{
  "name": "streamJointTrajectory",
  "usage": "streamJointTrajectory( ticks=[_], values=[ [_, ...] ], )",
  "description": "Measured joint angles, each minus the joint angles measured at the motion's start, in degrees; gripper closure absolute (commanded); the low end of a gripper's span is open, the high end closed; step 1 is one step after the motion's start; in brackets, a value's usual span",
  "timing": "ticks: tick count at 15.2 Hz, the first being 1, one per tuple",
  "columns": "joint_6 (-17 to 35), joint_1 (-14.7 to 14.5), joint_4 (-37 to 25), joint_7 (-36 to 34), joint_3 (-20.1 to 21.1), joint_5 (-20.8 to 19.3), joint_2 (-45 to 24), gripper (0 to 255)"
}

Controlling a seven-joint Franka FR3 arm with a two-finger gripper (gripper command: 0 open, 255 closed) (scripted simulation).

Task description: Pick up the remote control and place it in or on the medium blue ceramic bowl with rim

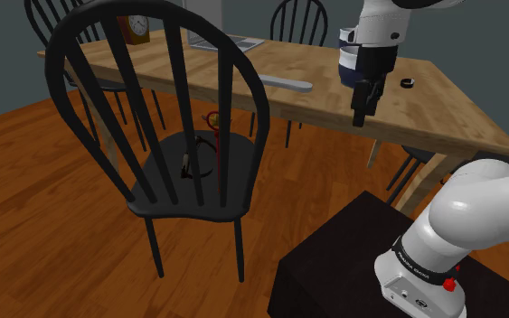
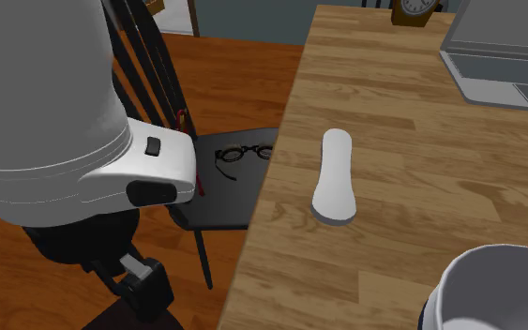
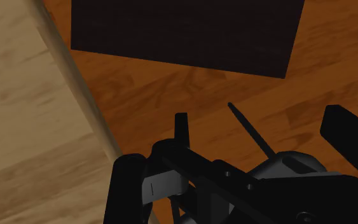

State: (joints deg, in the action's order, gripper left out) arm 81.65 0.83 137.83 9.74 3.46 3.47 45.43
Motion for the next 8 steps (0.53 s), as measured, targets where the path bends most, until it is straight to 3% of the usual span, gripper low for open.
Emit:
streamJointTrajectory(
  ticks=[8],
  values=[
    [6.9, 0.3, -6.9, 5.4, -2.2, -2.8, -11.6, 0]
  ],
)
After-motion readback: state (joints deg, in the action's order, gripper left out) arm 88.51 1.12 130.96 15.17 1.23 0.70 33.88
